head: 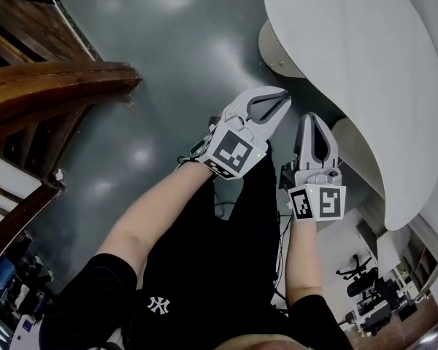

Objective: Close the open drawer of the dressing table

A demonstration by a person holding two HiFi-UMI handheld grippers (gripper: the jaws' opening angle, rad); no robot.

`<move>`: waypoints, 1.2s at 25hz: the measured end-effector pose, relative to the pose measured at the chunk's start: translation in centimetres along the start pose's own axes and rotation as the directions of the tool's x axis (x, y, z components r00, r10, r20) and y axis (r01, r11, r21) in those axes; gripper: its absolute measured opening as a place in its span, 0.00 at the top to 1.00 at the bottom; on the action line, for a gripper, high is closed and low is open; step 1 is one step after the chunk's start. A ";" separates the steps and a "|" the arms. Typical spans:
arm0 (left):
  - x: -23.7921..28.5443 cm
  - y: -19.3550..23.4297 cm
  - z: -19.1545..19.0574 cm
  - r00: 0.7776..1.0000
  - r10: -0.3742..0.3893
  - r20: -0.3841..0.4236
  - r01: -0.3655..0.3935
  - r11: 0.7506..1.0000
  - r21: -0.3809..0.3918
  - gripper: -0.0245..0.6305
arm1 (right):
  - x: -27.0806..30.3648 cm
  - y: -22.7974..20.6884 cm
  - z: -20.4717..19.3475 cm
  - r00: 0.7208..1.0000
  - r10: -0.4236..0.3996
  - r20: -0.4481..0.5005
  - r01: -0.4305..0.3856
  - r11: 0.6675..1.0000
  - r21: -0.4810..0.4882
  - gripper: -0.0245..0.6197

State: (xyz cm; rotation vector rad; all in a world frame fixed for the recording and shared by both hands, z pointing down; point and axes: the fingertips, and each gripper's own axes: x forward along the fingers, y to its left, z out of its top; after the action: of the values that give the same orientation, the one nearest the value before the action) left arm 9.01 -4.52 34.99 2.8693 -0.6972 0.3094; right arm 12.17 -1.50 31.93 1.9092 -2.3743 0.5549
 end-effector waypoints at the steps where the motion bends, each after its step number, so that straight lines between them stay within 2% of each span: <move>1: -0.8 -0.4 1.0 1.000 -0.002 0.004 0.002 1.000 0.002 0.90 | -0.4 0.5 0.7 1.000 -0.002 0.006 0.002 1.000 0.002 0.94; 8: -4.2 -2.0 7.7 0.999 -0.006 0.036 0.005 1.000 0.024 0.91 | -2.0 2.6 6.2 0.997 0.003 0.073 -0.002 1.000 -0.010 0.94; 17: -8.0 -5.0 15.2 0.997 -0.002 0.079 0.001 1.000 0.022 0.94 | -5.5 5.3 12.1 0.994 0.018 0.104 -0.016 1.000 -0.019 0.94; 23: -9.4 -6.4 18.9 0.996 -0.016 0.085 0.013 1.000 0.027 0.95 | -7.6 6.2 15.8 0.991 0.024 0.135 -0.022 1.000 -0.016 0.94; 30: -10.4 -7.3 21.5 0.993 -0.011 0.117 0.007 1.000 0.029 0.95 | -8.7 7.0 18.3 0.990 0.035 0.140 -0.028 0.998 -0.048 0.94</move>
State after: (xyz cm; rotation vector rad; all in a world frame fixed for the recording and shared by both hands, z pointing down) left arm 6.88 1.75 10.89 2.9359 -0.7049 0.1509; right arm 11.02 2.31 10.87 1.9561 -2.4821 0.3750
